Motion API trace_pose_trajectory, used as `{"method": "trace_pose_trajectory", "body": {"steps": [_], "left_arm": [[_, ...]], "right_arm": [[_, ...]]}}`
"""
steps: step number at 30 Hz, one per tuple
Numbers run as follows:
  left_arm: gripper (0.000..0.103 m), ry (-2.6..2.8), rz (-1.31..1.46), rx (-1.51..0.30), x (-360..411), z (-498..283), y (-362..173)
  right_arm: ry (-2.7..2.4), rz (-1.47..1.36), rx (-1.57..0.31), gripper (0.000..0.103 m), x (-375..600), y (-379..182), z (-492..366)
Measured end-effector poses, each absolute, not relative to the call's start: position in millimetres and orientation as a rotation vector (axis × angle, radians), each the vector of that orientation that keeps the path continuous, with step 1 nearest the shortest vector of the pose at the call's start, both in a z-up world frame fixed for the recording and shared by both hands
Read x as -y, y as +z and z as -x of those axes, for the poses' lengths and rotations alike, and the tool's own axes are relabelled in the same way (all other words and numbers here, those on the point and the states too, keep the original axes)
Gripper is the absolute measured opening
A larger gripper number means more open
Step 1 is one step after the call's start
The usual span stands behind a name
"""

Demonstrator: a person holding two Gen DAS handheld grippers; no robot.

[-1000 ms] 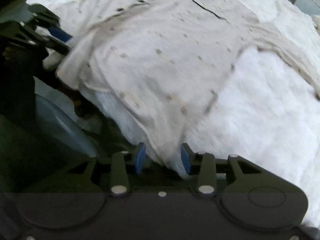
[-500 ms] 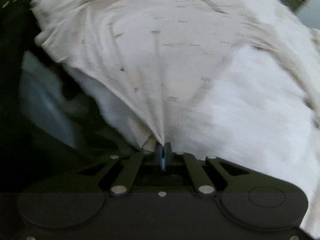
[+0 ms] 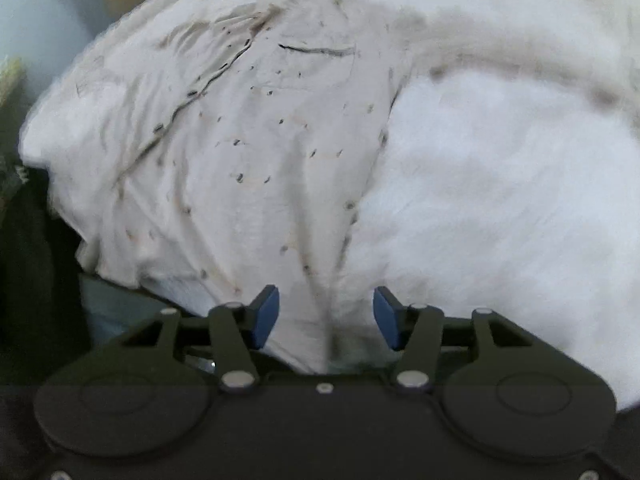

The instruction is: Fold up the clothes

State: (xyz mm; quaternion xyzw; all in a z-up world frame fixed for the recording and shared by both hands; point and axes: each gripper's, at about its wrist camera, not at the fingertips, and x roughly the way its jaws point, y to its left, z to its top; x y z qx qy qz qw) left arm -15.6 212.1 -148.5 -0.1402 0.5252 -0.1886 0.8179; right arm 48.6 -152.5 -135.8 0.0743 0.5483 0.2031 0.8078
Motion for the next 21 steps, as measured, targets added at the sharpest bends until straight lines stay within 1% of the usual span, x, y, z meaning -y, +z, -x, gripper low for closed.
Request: {"method": "trace_pose_trajectory", "body": {"steps": [1,2,3,4,6,9,10,11,12,13,14,15,16,17,20,21], "left_arm": [[0.076,-0.429,0.272,-1.154,-202.9,11.7,-152.1],[0.062,-0.461,0.261,-1.185,-195.0,8.6,-156.0],[0.029,-0.501,0.247,-1.216,-185.7,6.6,-160.2],[0.005,-0.526,0.189,-1.235,-173.6,7.6,-162.7],[0.005,-0.534,0.118,-1.236,-163.9,13.8,-160.9],[0.005,-0.580,0.151,-1.259,-162.6,22.4,-161.1],[0.007,-0.595,0.149,-1.284,-163.9,24.4,-164.4],[0.009,-0.593,0.136,-1.292,-166.9,25.3,-166.1],[0.019,-0.579,0.151,-1.274,-175.2,25.4,-160.4],[0.039,-0.559,0.186,-1.244,-187.0,25.2,-149.9],[0.052,-0.551,0.217,-1.216,-195.3,25.0,-141.3],[0.080,-0.551,0.252,-1.163,-204.1,24.4,-128.2],[0.096,-0.540,0.272,-1.085,-213.7,21.9,-109.3],[0.098,-0.526,0.270,-1.034,-218.4,18.4,-96.1],[0.101,-0.464,0.205,-0.915,-215.2,-9.8,-64.2],[0.102,-0.459,0.166,-0.880,-205.5,-24.9,-58.0]], "right_arm": [[0.438,-0.157,-1.198,0.025,149.2,-141.9,-49.9],[0.440,-0.114,-1.229,0.004,139.9,-150.3,-50.3],[0.444,-0.043,-1.242,0.003,128.2,-154.3,-48.4],[0.456,-0.030,-1.235,0.002,124.0,-152.3,-46.3],[0.473,-0.032,-1.221,0.002,120.9,-146.5,-41.6],[0.472,0.064,-1.241,0.002,113.8,-146.6,-34.1],[0.482,0.080,-1.253,0.005,112.4,-148.5,-33.7],[0.497,0.112,-1.267,0.011,110.8,-149.8,-33.2],[0.481,0.153,-1.252,0.015,112.0,-143.2,-34.1],[0.465,0.193,-1.237,0.018,113.2,-136.6,-35.0],[0.448,0.227,-1.217,0.029,114.9,-128.8,-36.0],[0.431,0.229,-1.177,0.037,119.3,-115.5,-37.7],[0.415,0.229,-1.133,0.053,124.0,-101.7,-39.8],[0.403,0.217,-1.071,0.062,129.3,-85.1,-44.2],[0.377,0.179,-0.923,0.069,133.3,-58.6,-76.1],[0.369,0.166,-0.884,0.069,133.8,-53.2,-87.2]]}}
